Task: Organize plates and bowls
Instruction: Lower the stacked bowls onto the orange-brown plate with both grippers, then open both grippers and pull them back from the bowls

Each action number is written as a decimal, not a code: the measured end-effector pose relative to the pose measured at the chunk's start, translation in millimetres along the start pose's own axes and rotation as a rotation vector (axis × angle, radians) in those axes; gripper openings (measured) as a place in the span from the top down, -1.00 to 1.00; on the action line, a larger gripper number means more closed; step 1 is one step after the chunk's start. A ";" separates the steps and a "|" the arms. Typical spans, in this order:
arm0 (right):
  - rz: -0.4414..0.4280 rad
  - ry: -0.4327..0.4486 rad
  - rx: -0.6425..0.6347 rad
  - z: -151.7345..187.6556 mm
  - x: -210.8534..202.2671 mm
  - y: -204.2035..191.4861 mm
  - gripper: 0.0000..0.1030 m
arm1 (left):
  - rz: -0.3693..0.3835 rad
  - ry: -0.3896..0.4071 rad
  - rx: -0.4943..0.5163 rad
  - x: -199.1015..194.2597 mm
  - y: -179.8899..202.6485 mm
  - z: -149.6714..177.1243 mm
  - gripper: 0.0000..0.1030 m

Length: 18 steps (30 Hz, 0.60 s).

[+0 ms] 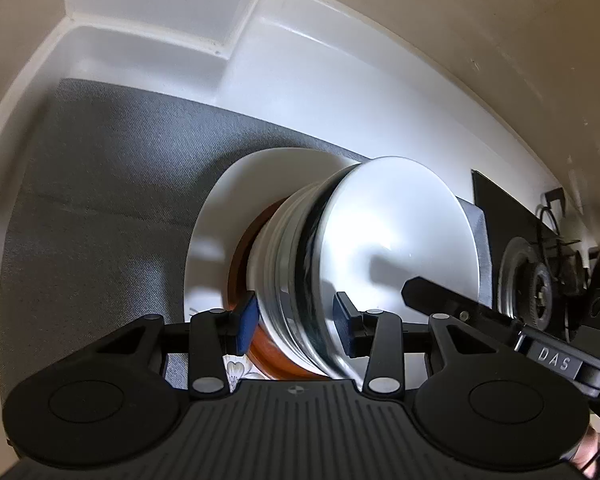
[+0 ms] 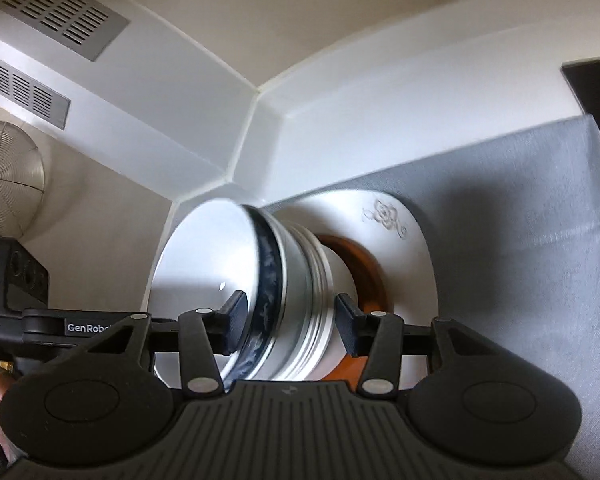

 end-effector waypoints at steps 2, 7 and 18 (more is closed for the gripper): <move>0.002 -0.003 -0.028 1.9 0.6 -0.7 -0.04 | -0.011 0.024 0.003 1.2 3.8 1.9 0.16; 0.049 0.035 -0.019 8.9 -22.5 2.5 -0.61 | -0.107 0.152 -0.007 -27.7 4.9 5.4 0.08; 0.203 0.105 -0.353 58.2 -180.2 -106.6 -0.99 | -0.318 0.477 0.129 -224.2 100.5 82.5 -1.00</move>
Point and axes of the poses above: each gripper's, at about its wrist camera, not at the fingertips, and x roughly the way its jaws point, y to its right, z to its underside, the point moved 7 cm from there along x, roughly the way its jaws point, and after that the axes turned 11 degrees about y, right-handed, at the moved point
